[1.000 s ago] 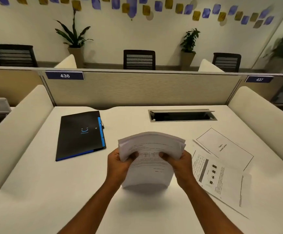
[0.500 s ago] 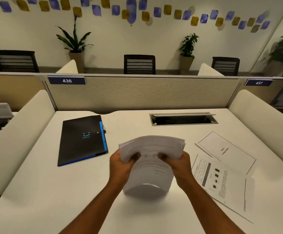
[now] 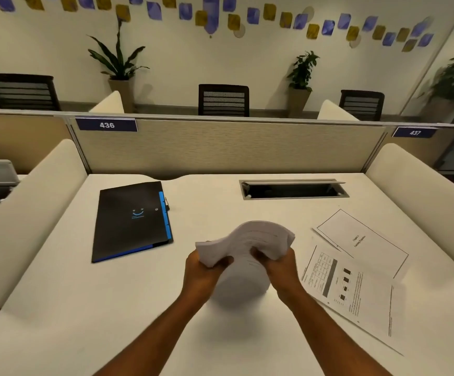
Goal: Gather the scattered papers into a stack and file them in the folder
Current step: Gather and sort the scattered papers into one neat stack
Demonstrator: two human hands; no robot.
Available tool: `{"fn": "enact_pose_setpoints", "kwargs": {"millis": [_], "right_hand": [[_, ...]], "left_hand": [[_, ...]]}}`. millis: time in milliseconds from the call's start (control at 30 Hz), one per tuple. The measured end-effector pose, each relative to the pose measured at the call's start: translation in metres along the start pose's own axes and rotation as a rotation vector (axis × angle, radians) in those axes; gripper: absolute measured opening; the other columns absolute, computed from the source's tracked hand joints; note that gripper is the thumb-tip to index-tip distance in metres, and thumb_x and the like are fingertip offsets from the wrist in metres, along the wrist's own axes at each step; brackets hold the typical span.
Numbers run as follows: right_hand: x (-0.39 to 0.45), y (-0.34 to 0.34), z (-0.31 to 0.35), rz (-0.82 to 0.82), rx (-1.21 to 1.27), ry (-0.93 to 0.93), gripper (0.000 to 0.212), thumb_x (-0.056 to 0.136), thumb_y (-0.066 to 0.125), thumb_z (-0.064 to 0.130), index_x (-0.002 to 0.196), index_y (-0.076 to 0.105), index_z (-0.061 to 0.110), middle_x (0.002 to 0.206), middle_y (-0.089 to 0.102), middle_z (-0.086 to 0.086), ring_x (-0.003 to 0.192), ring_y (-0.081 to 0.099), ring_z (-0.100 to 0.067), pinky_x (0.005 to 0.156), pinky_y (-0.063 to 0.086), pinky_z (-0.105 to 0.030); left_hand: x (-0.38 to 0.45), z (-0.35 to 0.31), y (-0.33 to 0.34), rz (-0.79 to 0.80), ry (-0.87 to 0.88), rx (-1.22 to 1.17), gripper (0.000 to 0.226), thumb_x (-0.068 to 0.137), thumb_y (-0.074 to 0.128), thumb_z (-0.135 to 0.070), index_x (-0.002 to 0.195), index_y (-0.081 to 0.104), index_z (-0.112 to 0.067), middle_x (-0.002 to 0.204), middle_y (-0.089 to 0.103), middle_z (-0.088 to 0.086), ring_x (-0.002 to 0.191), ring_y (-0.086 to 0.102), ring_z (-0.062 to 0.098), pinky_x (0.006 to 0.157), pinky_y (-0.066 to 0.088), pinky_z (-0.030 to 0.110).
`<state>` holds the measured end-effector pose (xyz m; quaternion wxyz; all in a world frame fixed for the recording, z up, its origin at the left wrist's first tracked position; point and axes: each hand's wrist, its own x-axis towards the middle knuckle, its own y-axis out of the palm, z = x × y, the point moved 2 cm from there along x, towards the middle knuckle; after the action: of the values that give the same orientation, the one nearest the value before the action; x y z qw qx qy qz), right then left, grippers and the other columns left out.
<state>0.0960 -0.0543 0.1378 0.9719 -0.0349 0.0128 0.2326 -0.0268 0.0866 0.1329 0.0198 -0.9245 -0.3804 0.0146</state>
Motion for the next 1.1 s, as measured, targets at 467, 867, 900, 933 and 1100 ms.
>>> {"fn": "enact_pose_setpoints", "kwargs": {"millis": [467, 867, 900, 933, 1100], "right_hand": [[-0.021, -0.012, -0.044, -0.008, 0.845, 0.422, 0.06, 0.084, 0.072, -0.002, 0.14, 0.055, 0.012, 0.131, 0.066, -0.021, 0.123, 0.063, -0.041, 0.104, 0.048, -0.062], [0.016, -0.09, -0.018, 0.245, 0.019, 0.227, 0.048, 0.079, 0.082, 0.006, 0.124, 0.064, 0.011, 0.11, 0.077, -0.011, 0.102, 0.074, -0.033, 0.086, 0.061, -0.051], [0.017, -0.086, -0.022, 0.237, -0.025, 0.205, 0.043, 0.079, 0.081, 0.002, 0.12, 0.067, 0.009, 0.109, 0.077, -0.01, 0.103, 0.074, -0.033, 0.088, 0.061, -0.053], [0.017, -0.084, -0.024, 0.193, -0.035, 0.186, 0.039, 0.078, 0.08, 0.0, 0.115, 0.07, 0.008, 0.107, 0.078, -0.01, 0.102, 0.074, -0.034, 0.087, 0.061, -0.052], [0.019, -0.096, -0.034, 0.091, 0.023, 0.086, 0.035, 0.068, 0.086, -0.002, 0.101, 0.074, 0.0, 0.099, 0.076, -0.02, 0.093, 0.073, -0.032, 0.072, 0.059, -0.035]], "left_hand": [[-0.009, 0.047, -0.025, -0.072, -0.296, -0.283, 0.036, 0.082, 0.07, -0.032, 0.116, 0.057, -0.031, 0.11, 0.07, 0.0, 0.104, 0.066, 0.027, 0.076, 0.058, 0.038], [-0.004, 0.021, -0.039, -0.107, -0.093, 0.003, 0.02, 0.09, 0.062, -0.027, 0.106, 0.054, -0.036, 0.101, 0.067, -0.004, 0.091, 0.066, 0.021, 0.077, 0.057, 0.04], [-0.005, 0.019, -0.033, -0.098, -0.081, 0.013, 0.022, 0.09, 0.063, -0.025, 0.107, 0.054, -0.034, 0.101, 0.067, -0.005, 0.091, 0.066, 0.02, 0.075, 0.056, 0.037], [-0.006, 0.016, -0.028, -0.101, -0.078, 0.012, 0.024, 0.089, 0.064, -0.023, 0.108, 0.054, -0.033, 0.1, 0.066, -0.006, 0.091, 0.065, 0.019, 0.073, 0.055, 0.034], [-0.013, 0.023, -0.03, -0.108, -0.051, -0.022, 0.028, 0.081, 0.073, -0.008, 0.097, 0.061, -0.03, 0.092, 0.069, -0.004, 0.087, 0.067, 0.015, 0.064, 0.058, 0.022]]}}
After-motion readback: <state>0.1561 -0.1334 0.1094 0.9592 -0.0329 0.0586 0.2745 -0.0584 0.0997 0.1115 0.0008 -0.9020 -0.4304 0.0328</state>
